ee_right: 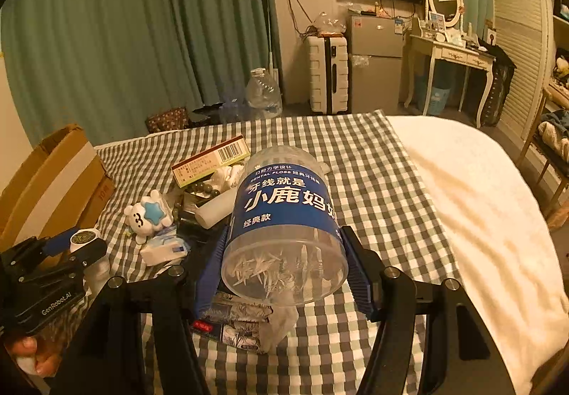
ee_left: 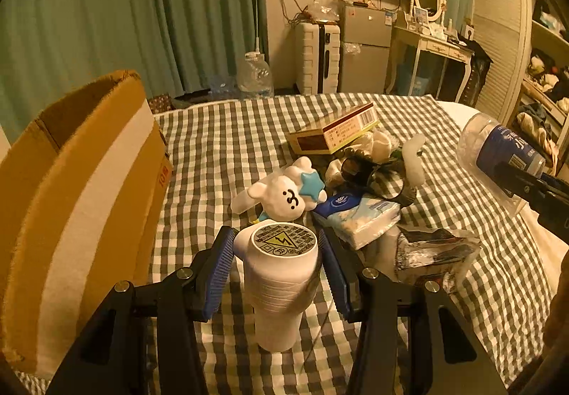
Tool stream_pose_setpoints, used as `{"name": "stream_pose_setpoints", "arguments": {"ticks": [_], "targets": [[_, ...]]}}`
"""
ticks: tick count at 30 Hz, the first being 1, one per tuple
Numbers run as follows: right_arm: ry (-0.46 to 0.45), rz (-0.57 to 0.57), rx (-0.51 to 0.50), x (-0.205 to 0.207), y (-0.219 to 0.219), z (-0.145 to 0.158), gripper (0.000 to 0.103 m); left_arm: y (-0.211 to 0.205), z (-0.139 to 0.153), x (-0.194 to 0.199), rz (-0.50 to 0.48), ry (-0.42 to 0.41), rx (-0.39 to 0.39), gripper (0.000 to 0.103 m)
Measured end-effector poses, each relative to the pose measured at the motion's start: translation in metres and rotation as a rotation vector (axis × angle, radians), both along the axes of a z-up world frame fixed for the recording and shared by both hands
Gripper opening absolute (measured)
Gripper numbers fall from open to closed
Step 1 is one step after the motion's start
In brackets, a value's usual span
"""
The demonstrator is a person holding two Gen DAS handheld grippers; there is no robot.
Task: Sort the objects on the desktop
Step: 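Carry the floss jar and white bottle over the cardboard box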
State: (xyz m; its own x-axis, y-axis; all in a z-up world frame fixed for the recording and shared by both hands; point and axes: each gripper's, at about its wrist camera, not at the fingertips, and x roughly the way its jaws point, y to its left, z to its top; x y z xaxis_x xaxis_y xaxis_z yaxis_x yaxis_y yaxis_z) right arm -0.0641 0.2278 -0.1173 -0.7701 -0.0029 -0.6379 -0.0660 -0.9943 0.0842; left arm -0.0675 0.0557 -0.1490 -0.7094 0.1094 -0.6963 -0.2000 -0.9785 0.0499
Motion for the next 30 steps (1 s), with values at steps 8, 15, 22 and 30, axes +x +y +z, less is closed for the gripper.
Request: {"name": "stream_pose_setpoints", "arguments": {"ticks": [8, 15, 22, 30], "targets": [[0.030, -0.003, 0.030, 0.028, -0.009, 0.025, 0.062, -0.005, 0.029, 0.015, 0.012, 0.049, 0.025, 0.050], [0.067, -0.020, 0.016, 0.048, -0.013, 0.053, 0.062, -0.007, 0.055, 0.026, 0.032, 0.084, 0.048, 0.050], [0.107, -0.005, 0.016, 0.062, -0.021, 0.081, 0.062, -0.010, 0.090, 0.041, 0.017, 0.146, 0.044, 0.050], [0.150, 0.018, -0.014, 0.079, -0.033, 0.107, 0.062, -0.021, 0.111, 0.057, 0.028, 0.189, 0.059, 0.050]]}}
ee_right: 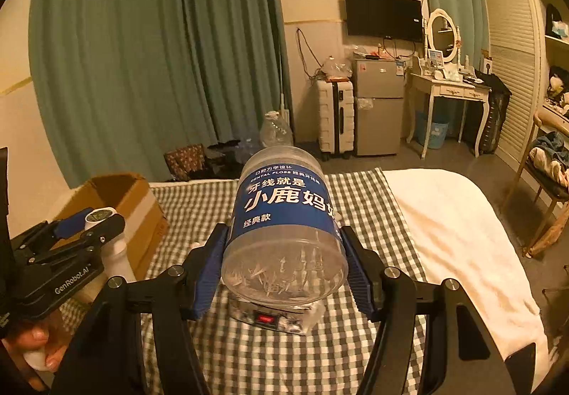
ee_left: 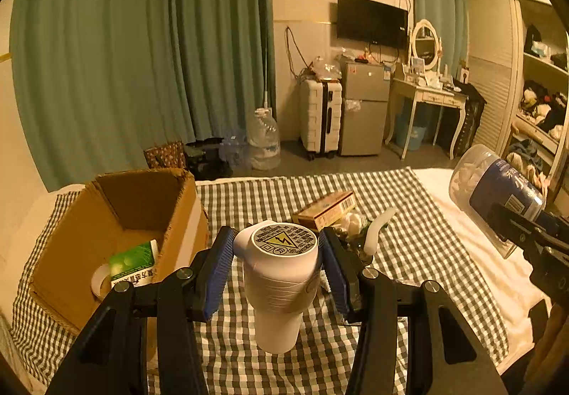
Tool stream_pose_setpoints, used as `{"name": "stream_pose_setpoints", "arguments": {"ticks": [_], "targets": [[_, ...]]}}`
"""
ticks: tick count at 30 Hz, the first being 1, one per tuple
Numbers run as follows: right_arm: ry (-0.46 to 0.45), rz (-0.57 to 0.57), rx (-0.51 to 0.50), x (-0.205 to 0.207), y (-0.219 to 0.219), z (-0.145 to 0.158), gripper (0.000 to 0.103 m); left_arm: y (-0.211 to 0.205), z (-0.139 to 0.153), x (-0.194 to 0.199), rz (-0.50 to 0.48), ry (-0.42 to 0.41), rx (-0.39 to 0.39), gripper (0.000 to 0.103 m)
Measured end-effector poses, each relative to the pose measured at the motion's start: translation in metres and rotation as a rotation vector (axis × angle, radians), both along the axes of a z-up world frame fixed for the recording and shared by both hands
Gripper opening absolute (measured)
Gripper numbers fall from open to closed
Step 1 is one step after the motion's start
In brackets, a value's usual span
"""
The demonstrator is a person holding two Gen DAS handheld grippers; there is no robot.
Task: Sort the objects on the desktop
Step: 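Carry the floss jar and white bottle over the cardboard box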
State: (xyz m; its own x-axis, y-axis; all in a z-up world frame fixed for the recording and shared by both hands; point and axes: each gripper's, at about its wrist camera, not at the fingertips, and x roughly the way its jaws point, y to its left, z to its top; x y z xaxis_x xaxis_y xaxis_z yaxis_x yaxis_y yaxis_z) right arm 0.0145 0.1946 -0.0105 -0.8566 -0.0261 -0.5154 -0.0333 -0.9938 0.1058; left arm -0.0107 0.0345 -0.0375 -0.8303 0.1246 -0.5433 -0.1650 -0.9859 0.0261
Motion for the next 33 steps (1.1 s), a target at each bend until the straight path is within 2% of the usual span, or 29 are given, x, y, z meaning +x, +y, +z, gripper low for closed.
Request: {"name": "stream_pose_setpoints", "arguments": {"ticks": [13, 21, 26, 33], "targets": [[0.042, 0.042, 0.032, 0.001, -0.028, 0.029, 0.062, -0.042, 0.033, 0.002, 0.057, 0.031, 0.046, 0.050], [0.065, 0.076, 0.048, -0.017, -0.062, 0.044, 0.062, -0.079, 0.050, -0.006, 0.086, 0.052, 0.047, 0.050], [0.057, 0.109, -0.001, -0.032, -0.081, 0.049, 0.062, -0.096, 0.058, -0.011, 0.130, 0.057, 0.031, 0.050], [0.079, 0.153, 0.011, -0.038, -0.105, 0.060, 0.062, -0.124, 0.073, -0.016, 0.193, 0.087, 0.022, 0.050]]}}
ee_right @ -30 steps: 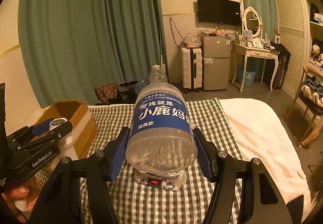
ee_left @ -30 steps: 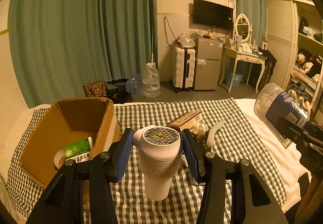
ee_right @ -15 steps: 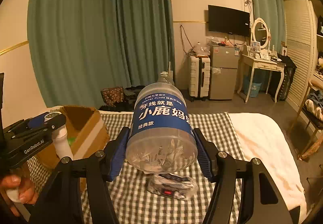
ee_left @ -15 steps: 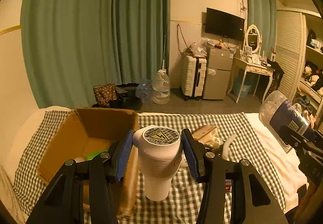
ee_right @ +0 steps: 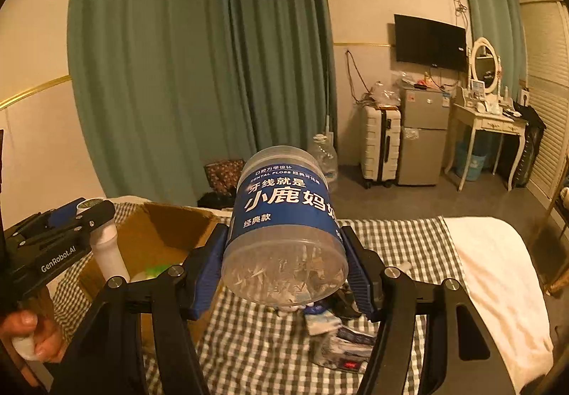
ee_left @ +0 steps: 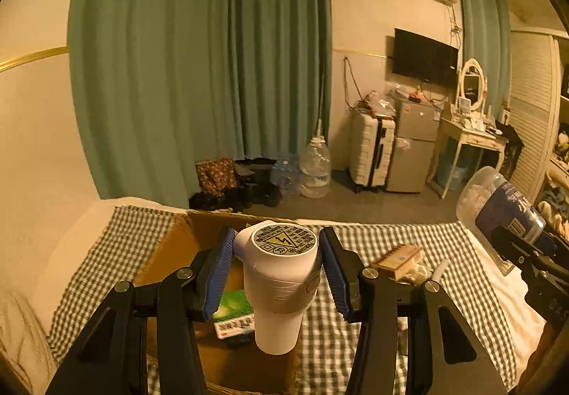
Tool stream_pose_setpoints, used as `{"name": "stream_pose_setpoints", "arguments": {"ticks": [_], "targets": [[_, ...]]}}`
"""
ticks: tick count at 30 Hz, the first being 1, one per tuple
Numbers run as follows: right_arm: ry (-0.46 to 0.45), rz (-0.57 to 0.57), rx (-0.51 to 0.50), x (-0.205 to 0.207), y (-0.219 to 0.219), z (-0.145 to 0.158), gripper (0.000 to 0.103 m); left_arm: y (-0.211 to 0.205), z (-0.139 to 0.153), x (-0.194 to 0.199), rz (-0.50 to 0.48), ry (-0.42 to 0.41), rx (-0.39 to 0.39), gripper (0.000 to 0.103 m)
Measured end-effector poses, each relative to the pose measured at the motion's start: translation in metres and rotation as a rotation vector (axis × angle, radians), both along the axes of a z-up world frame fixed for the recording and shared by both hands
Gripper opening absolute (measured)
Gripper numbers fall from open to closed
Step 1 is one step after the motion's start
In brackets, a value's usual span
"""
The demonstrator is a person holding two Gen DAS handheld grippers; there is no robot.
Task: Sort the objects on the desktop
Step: 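Carry the floss jar and white bottle over the cardboard box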
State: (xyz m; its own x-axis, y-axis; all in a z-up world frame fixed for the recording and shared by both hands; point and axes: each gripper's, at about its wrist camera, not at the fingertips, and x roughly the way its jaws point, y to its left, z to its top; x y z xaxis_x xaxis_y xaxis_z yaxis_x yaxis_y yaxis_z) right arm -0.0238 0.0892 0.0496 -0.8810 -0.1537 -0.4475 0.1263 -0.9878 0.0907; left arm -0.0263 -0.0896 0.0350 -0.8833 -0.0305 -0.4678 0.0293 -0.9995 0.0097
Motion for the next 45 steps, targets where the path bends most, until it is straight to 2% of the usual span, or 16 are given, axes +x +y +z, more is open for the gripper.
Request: {"name": "stream_pose_setpoints", "arguments": {"ticks": [9, 21, 32, 45], "targets": [[0.012, 0.045, 0.008, -0.010, -0.028, 0.010, 0.062, -0.041, 0.013, -0.004, 0.048, 0.017, 0.005, 0.050], [-0.001, 0.123, 0.013, -0.023, -0.071, 0.001, 0.062, -0.077, 0.009, -0.013, 0.104, 0.010, 0.013, 0.050], [-0.020, 0.225, 0.034, -0.038, -0.120, -0.010, 0.061, -0.104, -0.009, -0.020, 0.126, -0.022, 0.014, 0.050], [-0.048, 0.279, 0.029, -0.074, -0.153, -0.027, 0.061, -0.119, -0.048, -0.044, 0.105, -0.120, 0.006, 0.050]]}}
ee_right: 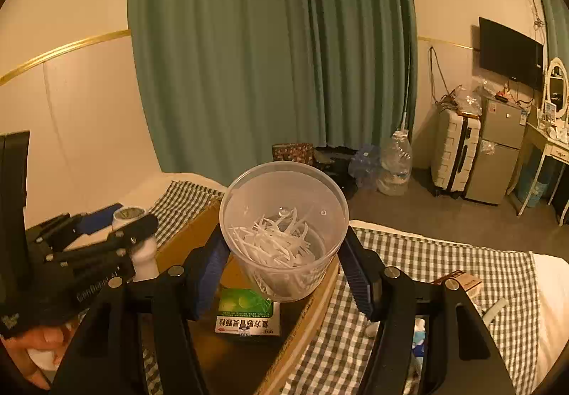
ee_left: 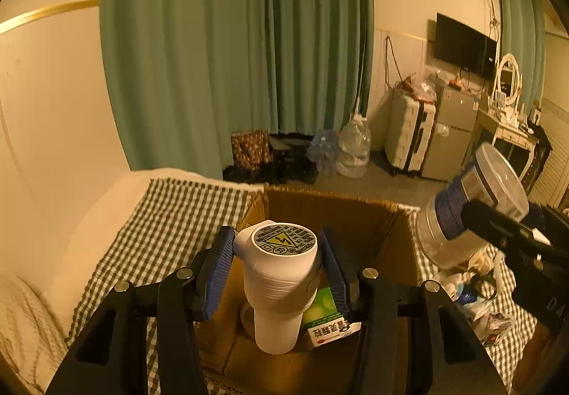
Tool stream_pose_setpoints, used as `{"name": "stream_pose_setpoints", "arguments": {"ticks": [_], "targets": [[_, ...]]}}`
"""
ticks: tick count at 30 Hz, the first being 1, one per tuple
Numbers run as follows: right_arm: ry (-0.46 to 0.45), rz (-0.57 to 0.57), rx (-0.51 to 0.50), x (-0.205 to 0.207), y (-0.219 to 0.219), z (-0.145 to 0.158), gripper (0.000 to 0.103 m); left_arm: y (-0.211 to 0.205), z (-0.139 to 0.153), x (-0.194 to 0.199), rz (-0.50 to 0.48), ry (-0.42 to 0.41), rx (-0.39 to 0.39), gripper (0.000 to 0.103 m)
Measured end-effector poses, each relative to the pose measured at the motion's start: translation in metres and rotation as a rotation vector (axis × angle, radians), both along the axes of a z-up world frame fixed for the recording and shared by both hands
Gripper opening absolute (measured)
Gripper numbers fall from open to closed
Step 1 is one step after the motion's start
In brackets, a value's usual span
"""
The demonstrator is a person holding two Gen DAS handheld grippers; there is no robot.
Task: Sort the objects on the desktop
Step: 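Carry the floss jar and white bottle over the cardboard box, then open the right gripper to drop the floss jar while the left gripper lowers the bottle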
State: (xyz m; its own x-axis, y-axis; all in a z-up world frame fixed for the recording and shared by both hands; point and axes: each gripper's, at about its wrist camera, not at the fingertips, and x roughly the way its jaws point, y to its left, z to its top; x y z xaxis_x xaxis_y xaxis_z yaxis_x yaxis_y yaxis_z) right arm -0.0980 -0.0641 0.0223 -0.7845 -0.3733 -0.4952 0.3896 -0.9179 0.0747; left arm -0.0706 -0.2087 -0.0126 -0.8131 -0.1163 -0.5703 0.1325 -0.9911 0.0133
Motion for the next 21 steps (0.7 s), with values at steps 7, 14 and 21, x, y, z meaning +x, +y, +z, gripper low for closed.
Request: {"name": "stream_pose_setpoints", "arguments": {"ticks": [7, 14, 21], "targets": [[-0.041, 0.049, 0.009, -0.028, -0.015, -0.018, 0.061, -0.006, -0.032, -0.011, -0.018, -0.077, 0.009, 0.050], [-0.107, 0.072, 0.050, -0.059, -0.036, -0.042, 0.061, -0.010, -0.058, -0.022, -0.034, -0.142, 0.023, 0.050], [-0.158, 0.087, 0.117, -0.080, -0.053, -0.063, 0.061, -0.013, -0.078, -0.031, -0.028, -0.199, 0.042, 0.050]]}}
